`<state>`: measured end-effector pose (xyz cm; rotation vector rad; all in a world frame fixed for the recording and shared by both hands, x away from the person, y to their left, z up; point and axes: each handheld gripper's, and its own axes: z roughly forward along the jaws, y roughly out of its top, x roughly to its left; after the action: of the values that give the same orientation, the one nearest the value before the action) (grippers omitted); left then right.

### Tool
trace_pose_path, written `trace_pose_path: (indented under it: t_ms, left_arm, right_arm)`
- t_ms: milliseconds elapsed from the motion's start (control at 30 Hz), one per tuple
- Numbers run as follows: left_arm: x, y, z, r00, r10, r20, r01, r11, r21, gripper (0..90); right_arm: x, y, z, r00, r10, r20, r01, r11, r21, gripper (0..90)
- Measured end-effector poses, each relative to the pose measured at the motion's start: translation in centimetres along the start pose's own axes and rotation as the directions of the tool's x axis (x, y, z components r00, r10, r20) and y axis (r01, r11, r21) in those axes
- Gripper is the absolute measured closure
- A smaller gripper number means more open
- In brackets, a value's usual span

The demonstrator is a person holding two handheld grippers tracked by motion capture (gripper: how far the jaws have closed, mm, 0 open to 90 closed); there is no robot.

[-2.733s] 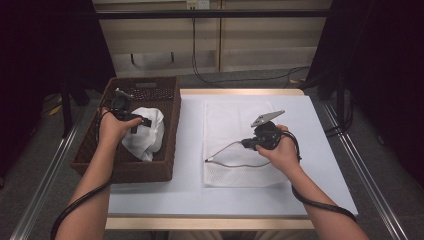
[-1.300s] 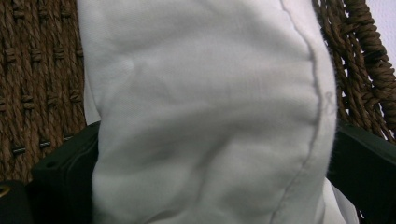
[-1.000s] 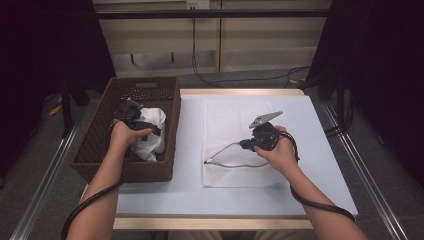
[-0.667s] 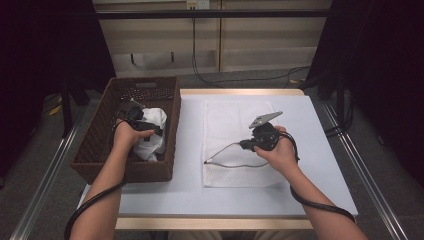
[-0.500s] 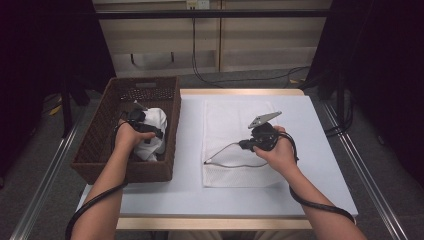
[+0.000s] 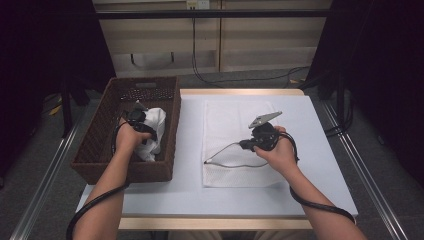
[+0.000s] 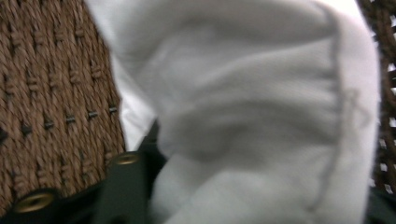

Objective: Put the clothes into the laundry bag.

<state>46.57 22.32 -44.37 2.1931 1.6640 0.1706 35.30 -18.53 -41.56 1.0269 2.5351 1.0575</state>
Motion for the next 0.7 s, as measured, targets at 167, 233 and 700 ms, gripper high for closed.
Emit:
trace_pose_path:
  t_ms: [167,233,700]
  left_arm:
    - [-0.1,0.1,-0.8,0.9987,-0.049,0.008,0.049,0.9985,0.022,61.2]
    - [-0.1,0.2,-1.3,0.9976,-0.064,0.025,0.064,0.9976,0.026,61.8]
    - [-0.2,1.1,-7.2,0.9848,-0.108,0.136,0.108,0.9941,0.011,62.1]
  right_arm:
    - [-0.2,0.0,0.0,0.9999,0.005,0.010,-0.005,1.000,0.004,90.0]
    - [-0.2,0.0,-0.1,0.9999,0.008,0.007,-0.008,1.000,0.005,90.0]
    - [-0.5,0.1,-0.5,0.9997,0.024,0.010,-0.024,1.000,-0.004,90.0]
